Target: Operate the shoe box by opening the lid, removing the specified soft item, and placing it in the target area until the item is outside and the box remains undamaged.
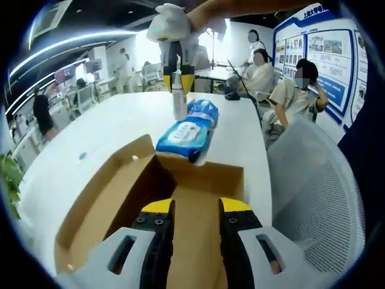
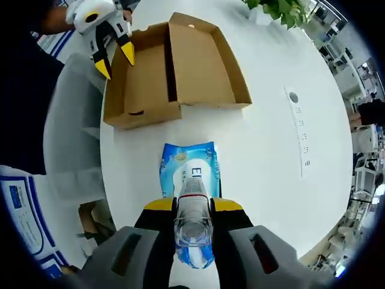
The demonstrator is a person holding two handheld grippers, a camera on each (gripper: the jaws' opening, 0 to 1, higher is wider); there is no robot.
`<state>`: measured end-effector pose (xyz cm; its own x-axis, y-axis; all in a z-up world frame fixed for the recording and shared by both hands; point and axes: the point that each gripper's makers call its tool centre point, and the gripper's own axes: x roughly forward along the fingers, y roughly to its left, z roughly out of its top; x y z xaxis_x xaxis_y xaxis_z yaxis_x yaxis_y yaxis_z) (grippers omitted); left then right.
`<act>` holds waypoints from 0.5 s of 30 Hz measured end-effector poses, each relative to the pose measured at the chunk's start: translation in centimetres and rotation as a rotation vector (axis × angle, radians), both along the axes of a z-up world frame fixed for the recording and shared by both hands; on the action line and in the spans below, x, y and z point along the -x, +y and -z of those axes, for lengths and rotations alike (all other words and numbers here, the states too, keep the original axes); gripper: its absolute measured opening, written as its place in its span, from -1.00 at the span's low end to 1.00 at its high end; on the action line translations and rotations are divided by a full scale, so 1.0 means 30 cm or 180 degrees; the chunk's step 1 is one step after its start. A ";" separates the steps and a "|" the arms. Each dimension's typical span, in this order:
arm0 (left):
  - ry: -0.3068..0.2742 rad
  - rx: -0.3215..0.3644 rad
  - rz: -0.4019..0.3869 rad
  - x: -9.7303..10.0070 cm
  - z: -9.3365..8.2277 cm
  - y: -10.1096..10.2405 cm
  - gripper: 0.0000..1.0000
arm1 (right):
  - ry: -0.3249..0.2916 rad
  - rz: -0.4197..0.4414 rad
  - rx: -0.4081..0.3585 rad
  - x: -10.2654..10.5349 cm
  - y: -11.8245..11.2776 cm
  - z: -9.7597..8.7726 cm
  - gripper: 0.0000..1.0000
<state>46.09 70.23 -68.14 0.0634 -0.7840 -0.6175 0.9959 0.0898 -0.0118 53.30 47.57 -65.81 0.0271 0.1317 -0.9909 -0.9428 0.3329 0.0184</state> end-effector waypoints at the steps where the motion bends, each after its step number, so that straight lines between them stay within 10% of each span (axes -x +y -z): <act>1: 0.0015 -0.0011 -0.0013 -0.001 0.003 0.003 -0.46 | -0.0004 0.0008 0.0005 -0.014 -0.006 0.007 -0.63; 15: 0.0045 -0.0045 -0.0070 -0.031 0.020 0.018 -0.45 | 0.0017 -0.0080 0.0143 -0.106 -0.024 0.088 -0.63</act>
